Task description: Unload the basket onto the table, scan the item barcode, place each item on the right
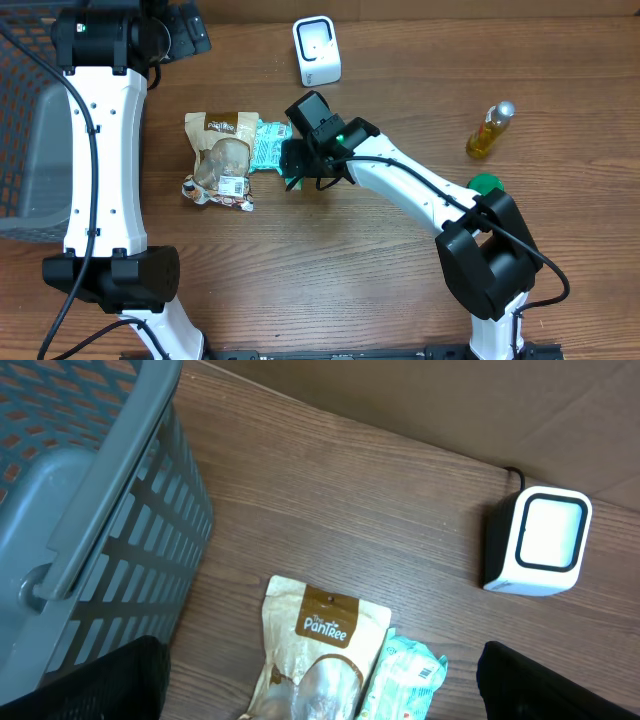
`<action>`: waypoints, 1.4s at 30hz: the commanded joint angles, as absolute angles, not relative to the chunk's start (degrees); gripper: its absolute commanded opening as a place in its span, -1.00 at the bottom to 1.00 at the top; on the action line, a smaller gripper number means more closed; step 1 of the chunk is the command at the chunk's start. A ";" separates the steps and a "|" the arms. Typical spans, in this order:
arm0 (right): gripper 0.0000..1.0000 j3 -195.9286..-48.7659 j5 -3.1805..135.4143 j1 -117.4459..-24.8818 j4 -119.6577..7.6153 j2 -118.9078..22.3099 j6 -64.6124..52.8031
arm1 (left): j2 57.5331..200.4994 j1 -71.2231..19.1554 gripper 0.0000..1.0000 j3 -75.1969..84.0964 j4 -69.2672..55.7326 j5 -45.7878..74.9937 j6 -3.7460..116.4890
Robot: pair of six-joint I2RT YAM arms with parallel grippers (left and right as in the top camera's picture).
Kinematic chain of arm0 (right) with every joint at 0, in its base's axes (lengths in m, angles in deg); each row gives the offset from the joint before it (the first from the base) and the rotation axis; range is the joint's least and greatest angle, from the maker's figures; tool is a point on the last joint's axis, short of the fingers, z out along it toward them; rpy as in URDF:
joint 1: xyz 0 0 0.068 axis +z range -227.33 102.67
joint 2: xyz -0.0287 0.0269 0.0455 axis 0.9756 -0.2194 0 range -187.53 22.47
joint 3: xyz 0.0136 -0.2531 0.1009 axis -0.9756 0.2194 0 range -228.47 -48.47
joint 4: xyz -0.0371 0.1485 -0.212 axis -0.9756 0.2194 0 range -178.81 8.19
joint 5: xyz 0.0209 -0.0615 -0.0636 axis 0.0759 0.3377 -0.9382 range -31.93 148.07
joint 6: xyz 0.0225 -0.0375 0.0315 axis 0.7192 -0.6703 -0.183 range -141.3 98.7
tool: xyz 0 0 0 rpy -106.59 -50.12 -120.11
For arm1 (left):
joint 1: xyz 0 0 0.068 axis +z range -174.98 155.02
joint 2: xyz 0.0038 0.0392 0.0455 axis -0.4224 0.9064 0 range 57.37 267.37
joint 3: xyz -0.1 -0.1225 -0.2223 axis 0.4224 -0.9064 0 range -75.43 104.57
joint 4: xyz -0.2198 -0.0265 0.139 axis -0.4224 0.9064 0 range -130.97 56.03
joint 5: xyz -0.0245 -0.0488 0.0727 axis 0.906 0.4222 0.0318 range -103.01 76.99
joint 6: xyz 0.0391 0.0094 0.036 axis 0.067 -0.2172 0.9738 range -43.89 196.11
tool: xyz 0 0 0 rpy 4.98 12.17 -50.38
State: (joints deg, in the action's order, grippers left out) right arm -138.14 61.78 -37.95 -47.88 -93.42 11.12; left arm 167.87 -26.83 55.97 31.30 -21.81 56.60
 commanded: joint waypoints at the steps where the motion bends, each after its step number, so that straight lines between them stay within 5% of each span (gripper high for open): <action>1: 0.41 -138.40 59.20 -37.69 -48.78 -92.75 12.39 | 167.52 -26.90 0.99 57.04 31.23 -21.96 56.40; 27: 0.49 -138.40 59.40 -36.97 -50.81 -99.32 12.37 | 167.52 -26.90 0.99 57.06 31.23 -21.96 56.40; 36: 0.04 -138.42 59.40 -36.77 -50.83 -100.35 12.37 | 167.52 -26.90 0.99 57.04 31.23 -21.96 56.40; 42: -0.08 -138.42 59.35 -36.79 -50.31 -100.35 12.37 | 167.52 -26.90 0.99 57.06 31.23 -21.96 56.38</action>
State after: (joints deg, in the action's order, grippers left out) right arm -138.12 60.16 -37.10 -50.39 -99.48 12.37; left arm 167.87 -26.83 55.97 31.30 -21.81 56.60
